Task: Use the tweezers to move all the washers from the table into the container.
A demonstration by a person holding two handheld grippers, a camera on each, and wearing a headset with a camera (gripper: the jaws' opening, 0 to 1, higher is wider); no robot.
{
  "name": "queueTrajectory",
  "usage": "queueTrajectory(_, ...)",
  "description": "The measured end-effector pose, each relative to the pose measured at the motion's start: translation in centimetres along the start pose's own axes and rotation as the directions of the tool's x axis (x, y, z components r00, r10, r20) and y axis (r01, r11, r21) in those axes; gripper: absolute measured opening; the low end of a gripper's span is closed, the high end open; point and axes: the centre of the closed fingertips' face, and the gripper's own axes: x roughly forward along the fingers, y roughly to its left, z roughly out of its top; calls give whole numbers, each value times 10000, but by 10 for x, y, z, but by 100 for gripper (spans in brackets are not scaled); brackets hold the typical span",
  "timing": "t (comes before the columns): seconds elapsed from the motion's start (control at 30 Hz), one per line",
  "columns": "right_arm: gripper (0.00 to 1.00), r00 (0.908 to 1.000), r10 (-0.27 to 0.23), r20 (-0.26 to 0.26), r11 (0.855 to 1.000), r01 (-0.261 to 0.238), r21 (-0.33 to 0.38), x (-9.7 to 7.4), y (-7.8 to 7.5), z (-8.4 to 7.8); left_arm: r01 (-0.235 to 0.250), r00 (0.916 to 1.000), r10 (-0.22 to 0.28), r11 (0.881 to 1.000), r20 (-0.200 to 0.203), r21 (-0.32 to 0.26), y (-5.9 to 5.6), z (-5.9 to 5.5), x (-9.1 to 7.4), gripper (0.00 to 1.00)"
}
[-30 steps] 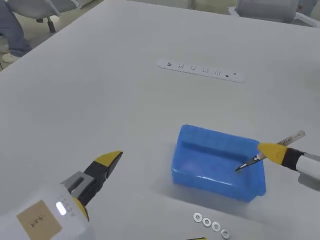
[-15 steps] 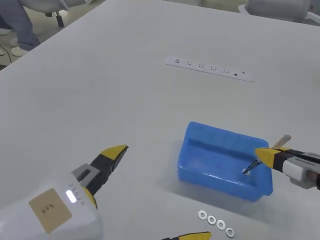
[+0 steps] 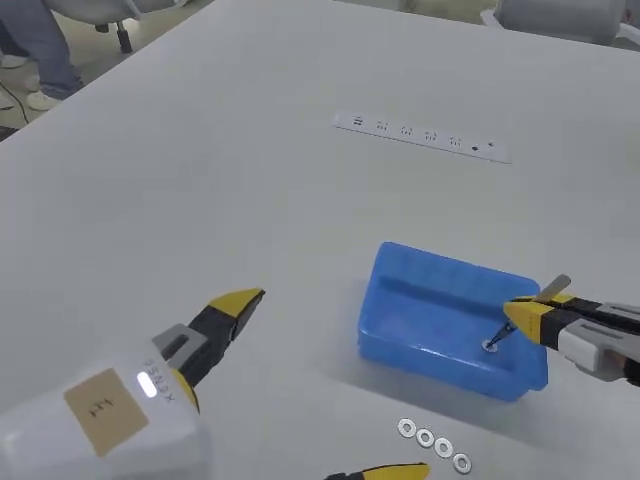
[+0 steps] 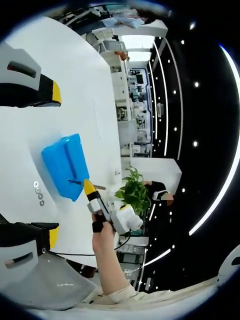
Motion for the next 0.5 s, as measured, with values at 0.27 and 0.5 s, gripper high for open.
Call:
queueTrajectory(0.27,3,9973,178,716,9998,-183,64,-20,14,18,67,9999,-67,10000,-79,-25,-1,-2,0,98)
queueTrajectory(0.5,3,9940,552,946,9982,-570,162,-35,37,20,72,9999,-72,10000,-119,-23,-1,-2,1,97)
